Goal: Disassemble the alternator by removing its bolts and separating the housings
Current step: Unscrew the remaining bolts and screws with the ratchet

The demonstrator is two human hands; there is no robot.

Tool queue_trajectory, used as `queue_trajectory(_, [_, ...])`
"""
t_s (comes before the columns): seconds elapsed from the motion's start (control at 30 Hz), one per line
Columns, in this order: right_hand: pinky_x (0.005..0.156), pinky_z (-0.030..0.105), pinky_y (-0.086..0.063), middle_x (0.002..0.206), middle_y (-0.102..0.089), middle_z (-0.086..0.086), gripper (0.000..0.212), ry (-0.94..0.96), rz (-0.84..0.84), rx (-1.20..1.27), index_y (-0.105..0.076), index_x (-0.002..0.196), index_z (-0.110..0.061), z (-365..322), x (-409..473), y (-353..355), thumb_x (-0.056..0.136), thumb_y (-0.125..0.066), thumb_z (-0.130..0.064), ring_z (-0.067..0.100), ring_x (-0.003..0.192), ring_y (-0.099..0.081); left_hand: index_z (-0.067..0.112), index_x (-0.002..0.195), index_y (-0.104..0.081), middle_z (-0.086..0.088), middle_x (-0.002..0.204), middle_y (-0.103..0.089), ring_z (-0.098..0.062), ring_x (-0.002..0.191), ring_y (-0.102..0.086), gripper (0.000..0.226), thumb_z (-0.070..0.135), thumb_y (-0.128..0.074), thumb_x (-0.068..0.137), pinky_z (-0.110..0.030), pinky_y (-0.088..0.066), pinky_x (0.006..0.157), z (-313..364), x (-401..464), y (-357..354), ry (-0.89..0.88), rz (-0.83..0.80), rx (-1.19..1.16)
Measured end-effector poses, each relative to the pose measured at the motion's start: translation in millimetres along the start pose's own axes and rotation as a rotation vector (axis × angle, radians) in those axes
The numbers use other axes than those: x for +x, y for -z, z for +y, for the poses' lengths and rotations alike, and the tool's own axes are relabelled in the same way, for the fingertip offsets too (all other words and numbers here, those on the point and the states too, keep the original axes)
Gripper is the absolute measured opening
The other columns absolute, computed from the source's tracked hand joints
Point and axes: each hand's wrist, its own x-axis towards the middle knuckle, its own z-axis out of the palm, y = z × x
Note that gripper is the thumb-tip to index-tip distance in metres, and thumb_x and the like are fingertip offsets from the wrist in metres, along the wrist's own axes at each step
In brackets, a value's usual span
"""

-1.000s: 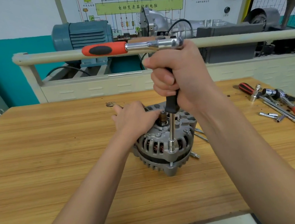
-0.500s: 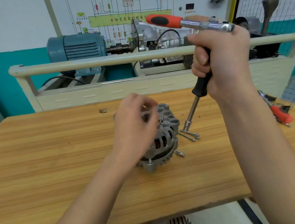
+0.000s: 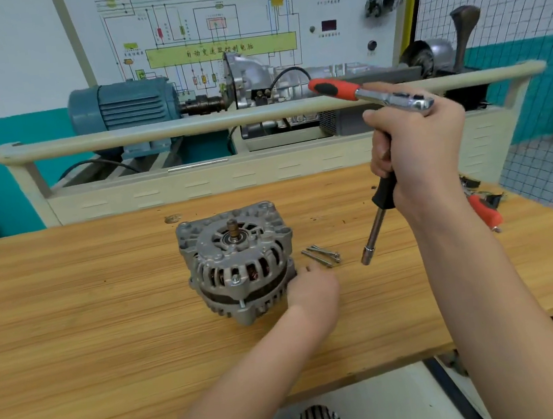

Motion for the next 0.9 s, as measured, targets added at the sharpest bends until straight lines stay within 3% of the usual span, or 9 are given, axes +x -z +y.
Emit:
queue_trajectory(0.13, [0.038, 0.018, -0.025, 0.037, -0.041, -0.005, 0.025, -0.012, 0.002, -0.005, -0.068, 0.097, -0.005, 1, 0, 5, 0.082, -0.055, 0.010, 0.009, 0.031, -0.030, 0.002, 0.119, -0.058, -0.019, 0.122, -0.053, -0.033, 0.109, -0.057, 0.031, -0.005, -0.047, 0.091, -0.037, -0.050, 0.080, 0, 7, -3, 0.005, 0.013, 0.043])
queue_trajectory(0.3, [0.039, 0.019, -0.026, 0.039, -0.041, -0.004, 0.026, -0.009, -0.004, -0.014, -0.069, 0.091, -0.010, 1, -2, 5, 0.082, -0.055, 0.010, 0.010, 0.033, -0.031, -0.001, 0.126, -0.051, -0.018, 0.126, -0.047, -0.035, 0.106, -0.059, 0.041, -0.011, -0.050, 0.087, -0.040, -0.055, 0.083, 1, -3, 5, -0.002, 0.025, -0.022])
queue_trajectory(0.4, [0.039, 0.019, -0.027, 0.039, -0.042, -0.005, 0.025, -0.006, -0.004, -0.009, -0.069, 0.093, -0.010, 0, -2, 3, 0.082, -0.056, 0.008, 0.010, 0.033, -0.031, 0.004, 0.121, -0.051, -0.013, 0.118, -0.051, -0.030, 0.101, -0.060, 0.031, 0.000, -0.054, 0.090, -0.040, -0.054, 0.084, -1, -26, 21, -0.062, 0.146, -0.298])
queue_trajectory(0.5, [0.039, 0.018, -0.027, 0.038, -0.042, -0.006, 0.024, 0.004, -0.004, 0.009, -0.069, 0.095, -0.008, -1, -1, -1, 0.081, -0.056, 0.007, 0.010, 0.033, -0.031, 0.015, 0.108, -0.061, 0.002, 0.095, -0.065, -0.010, 0.084, -0.065, 0.015, 0.016, -0.055, 0.095, -0.026, -0.057, 0.076, -28, -57, 51, -0.087, 0.260, -0.757])
queue_trajectory(0.57, [0.039, 0.018, -0.027, 0.038, -0.042, -0.005, 0.024, 0.001, -0.004, 0.033, -0.068, 0.098, -0.006, -1, -2, -5, 0.081, -0.057, 0.007, 0.011, 0.032, -0.031, 0.024, 0.105, -0.063, 0.007, 0.082, -0.068, -0.001, 0.072, -0.066, 0.013, 0.019, -0.056, 0.095, -0.023, -0.058, 0.071, -57, -74, 74, -0.081, 0.323, -0.925])
queue_trajectory(0.63, [0.039, 0.019, -0.027, 0.037, -0.042, -0.005, 0.023, 0.001, -0.016, 0.044, -0.068, 0.097, -0.006, -1, -5, -11, 0.081, -0.057, 0.006, 0.011, 0.032, -0.030, 0.022, 0.104, -0.066, 0.005, 0.080, -0.069, -0.002, 0.069, -0.066, 0.016, 0.015, -0.056, 0.094, -0.020, -0.057, 0.068, -88, -85, 91, -0.024, 0.367, -0.945])
queue_trajectory(0.73, [0.039, 0.018, -0.027, 0.037, -0.042, -0.006, 0.024, 0.002, -0.061, 0.045, -0.069, 0.093, -0.010, 0, -11, -21, 0.081, -0.057, 0.007, 0.010, 0.032, -0.031, 0.016, 0.103, -0.069, -0.001, 0.082, -0.071, -0.004, 0.070, -0.067, 0.017, 0.008, -0.059, 0.092, -0.012, -0.052, 0.061, -123, -93, 101, 0.043, 0.292, -0.893])
queue_trajectory(0.9, [0.039, 0.019, -0.026, 0.038, -0.042, -0.005, 0.025, -0.013, -0.095, 0.047, -0.069, 0.093, -0.011, 2, -15, -33, 0.082, -0.057, 0.007, 0.011, 0.032, -0.030, 0.017, 0.092, -0.075, -0.001, 0.084, -0.073, -0.007, 0.069, -0.068, 0.013, 0.008, -0.071, 0.084, -0.020, -0.057, 0.067, -140, -97, 101, 0.026, 0.148, -0.677])
